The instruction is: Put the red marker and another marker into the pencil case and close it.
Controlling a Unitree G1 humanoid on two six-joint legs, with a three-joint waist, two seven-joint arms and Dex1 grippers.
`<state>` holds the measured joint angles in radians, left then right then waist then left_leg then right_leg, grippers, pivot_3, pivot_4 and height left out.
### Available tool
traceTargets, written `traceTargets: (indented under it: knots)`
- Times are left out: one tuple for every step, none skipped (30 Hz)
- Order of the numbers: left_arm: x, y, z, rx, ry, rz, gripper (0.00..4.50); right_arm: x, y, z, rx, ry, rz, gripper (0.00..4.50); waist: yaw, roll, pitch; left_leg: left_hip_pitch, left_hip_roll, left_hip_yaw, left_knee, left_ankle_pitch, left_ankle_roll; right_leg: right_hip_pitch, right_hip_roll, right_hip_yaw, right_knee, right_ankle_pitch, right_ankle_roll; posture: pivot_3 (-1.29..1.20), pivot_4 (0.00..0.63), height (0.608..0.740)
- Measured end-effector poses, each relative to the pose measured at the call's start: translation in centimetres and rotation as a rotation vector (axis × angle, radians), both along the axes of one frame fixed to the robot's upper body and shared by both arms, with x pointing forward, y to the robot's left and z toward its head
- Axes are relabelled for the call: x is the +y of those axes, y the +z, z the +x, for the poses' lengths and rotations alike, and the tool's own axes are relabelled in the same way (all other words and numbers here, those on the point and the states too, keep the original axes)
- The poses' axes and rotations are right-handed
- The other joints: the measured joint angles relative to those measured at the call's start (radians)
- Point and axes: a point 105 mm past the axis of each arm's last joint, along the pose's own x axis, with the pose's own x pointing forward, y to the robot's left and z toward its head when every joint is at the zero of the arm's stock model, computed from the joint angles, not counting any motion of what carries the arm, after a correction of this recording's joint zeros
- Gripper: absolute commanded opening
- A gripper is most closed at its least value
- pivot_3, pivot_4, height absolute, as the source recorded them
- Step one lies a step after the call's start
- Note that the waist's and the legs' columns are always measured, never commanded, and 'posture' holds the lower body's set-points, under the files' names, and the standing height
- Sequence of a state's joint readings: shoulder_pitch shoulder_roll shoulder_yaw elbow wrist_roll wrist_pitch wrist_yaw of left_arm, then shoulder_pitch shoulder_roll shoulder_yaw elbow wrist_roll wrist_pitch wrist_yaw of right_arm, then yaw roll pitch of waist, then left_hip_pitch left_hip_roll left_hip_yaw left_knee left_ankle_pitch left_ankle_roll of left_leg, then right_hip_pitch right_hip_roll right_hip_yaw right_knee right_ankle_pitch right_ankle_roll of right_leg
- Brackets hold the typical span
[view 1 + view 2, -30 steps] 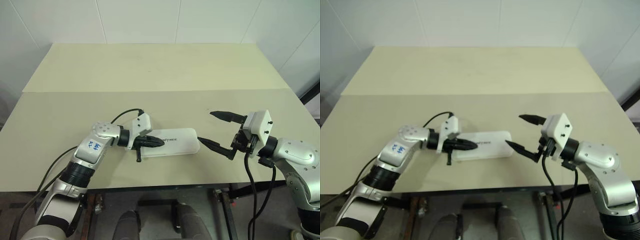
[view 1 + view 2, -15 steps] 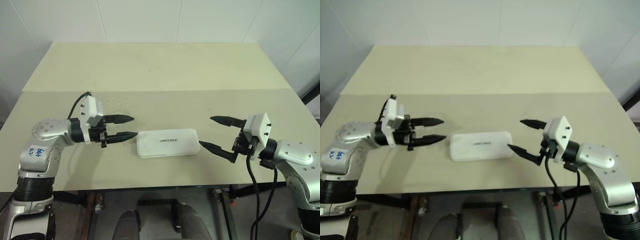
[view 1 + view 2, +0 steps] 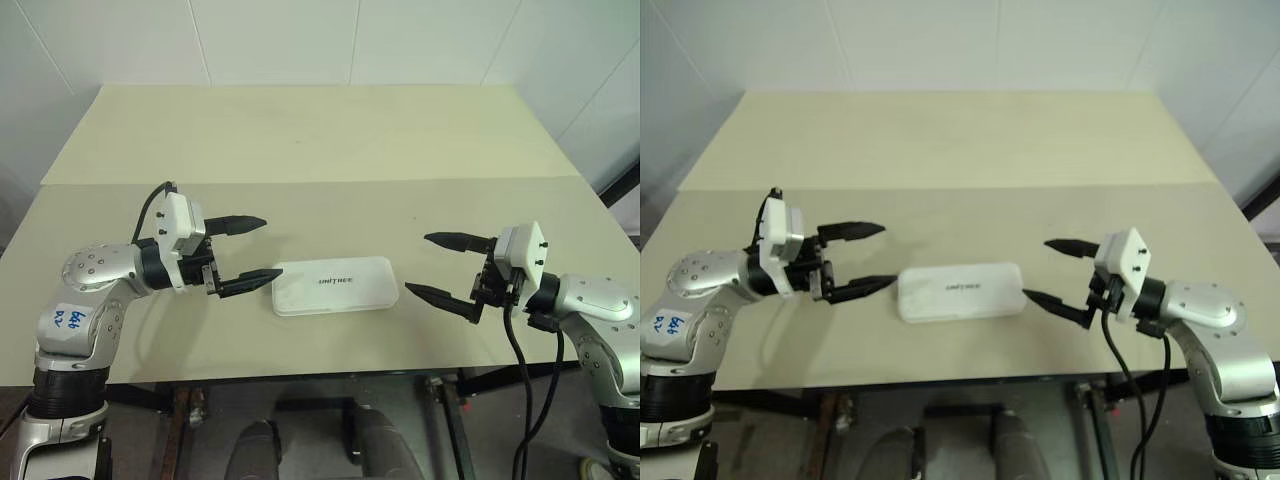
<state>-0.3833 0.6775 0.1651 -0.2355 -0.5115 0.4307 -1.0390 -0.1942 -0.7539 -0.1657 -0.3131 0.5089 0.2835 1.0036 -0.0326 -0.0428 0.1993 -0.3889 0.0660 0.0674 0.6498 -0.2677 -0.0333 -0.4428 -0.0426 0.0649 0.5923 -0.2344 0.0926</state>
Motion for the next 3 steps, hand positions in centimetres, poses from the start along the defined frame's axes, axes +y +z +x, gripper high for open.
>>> traceTargets:
  knots:
    - [-0.01,-0.06,-0.04,0.004,0.0,0.001,4.46,-0.12,0.0,0.03,0.001,-0.002,-0.004,4.5,0.0,0.0,0.0,0.0,0.0,0.0,0.0,0.0,0.0,0.0,0.0,0.0,0.0,0.0,0.0,0.0,0.15,0.74]
    - [0.0,-0.2,-0.12,0.008,0.0,0.002,4.46,-0.18,0.04,0.03,-0.001,-0.005,-0.003,4.5,0.0,0.0,0.0,0.0,0.0,0.0,0.0,0.0,0.0,0.0,0.0,0.0,0.0,0.0,0.0,0.0,0.15,0.74]
    - [-0.01,-0.41,-0.19,0.015,0.001,0.003,4.46,-0.23,0.02,0.02,0.0,-0.008,-0.003,4.5,0.0,0.0,0.0,0.0,0.0,0.0,0.0,0.0,0.0,0.0,0.0,0.0,0.0,0.0,0.0,0.0,0.15,0.74]
